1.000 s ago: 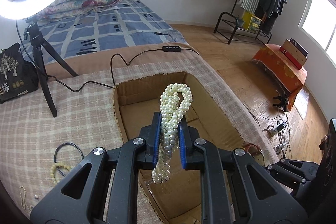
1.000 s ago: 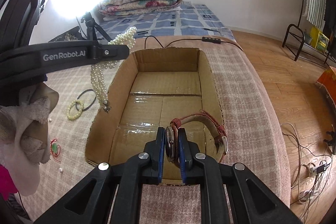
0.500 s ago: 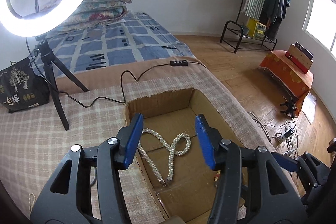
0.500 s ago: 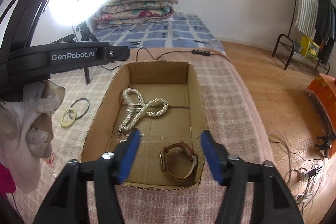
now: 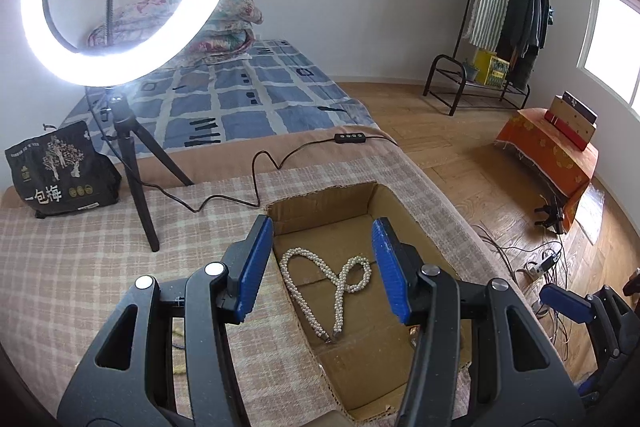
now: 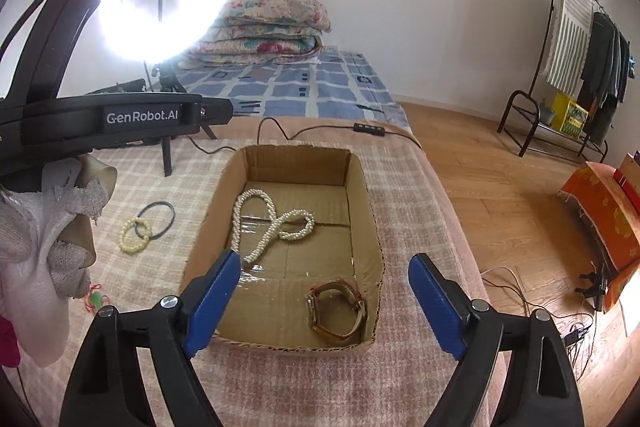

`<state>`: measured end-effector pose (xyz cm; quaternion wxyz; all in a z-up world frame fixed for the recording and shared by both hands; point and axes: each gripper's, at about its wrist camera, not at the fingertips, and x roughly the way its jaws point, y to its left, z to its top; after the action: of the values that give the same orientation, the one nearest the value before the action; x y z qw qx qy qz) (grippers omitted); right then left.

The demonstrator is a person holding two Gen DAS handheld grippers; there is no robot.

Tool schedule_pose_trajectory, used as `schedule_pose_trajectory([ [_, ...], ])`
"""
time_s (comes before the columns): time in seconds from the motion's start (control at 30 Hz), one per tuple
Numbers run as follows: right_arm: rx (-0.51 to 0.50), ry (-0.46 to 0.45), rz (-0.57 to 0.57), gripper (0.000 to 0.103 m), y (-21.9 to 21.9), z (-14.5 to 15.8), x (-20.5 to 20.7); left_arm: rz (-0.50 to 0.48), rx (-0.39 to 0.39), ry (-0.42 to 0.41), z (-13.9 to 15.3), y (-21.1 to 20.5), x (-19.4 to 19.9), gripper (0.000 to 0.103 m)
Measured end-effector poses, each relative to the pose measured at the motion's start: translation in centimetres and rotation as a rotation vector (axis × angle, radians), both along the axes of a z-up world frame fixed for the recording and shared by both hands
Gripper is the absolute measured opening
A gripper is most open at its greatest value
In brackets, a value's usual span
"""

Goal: Organize jewelry
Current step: 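Move both tools back to the blanket toward remaining jewelry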

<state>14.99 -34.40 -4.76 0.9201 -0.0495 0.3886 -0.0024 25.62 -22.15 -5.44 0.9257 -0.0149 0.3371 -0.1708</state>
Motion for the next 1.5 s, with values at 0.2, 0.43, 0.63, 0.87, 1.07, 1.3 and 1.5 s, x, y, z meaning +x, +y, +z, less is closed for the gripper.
schedule_pose_trajectory([
  [0.2, 0.000, -0.033, 0.021, 0.088, 1.7, 1.9, -1.8, 0.013, 0.002, -0.028, 1.5, 2.5, -2.1, 0.053],
  [0.43, 0.027, -0.059, 0.042, 0.088, 3.3, 3.1, -3.8, 0.040, 0.005, -0.068, 3.8, 7.5, -4.7, 0.053],
  [0.63, 0.067, -0.079, 0.074, 0.088, 5.0, 3.6, -5.5, 0.072, 0.010, -0.087, 5.1, 13.1, -6.9, 0.053],
  [0.87, 0.134, -0.087, 0.180, 0.088, 7.9, 2.8, -6.9, 0.141, 0.029, -0.089, 5.2, 20.3, -9.6, 0.053],
  [1.07, 0.195, -0.100, 0.243, 0.088, 9.7, 1.4, -7.0, 0.216, 0.038, -0.044, 3.3, 26.0, -11.6, 0.053],
  [1.3, 0.202, -0.045, 0.329, 0.088, 12.6, -0.8, -5.8, 0.239, 0.049, 0.073, -1.3, 28.9, -11.7, 0.054],
  [1.5, 0.182, 0.049, 0.441, 0.092, 15.6, -4.2, -4.8, 0.180, 0.085, 0.159, -5.7, 28.5, -12.4, 0.074],
])
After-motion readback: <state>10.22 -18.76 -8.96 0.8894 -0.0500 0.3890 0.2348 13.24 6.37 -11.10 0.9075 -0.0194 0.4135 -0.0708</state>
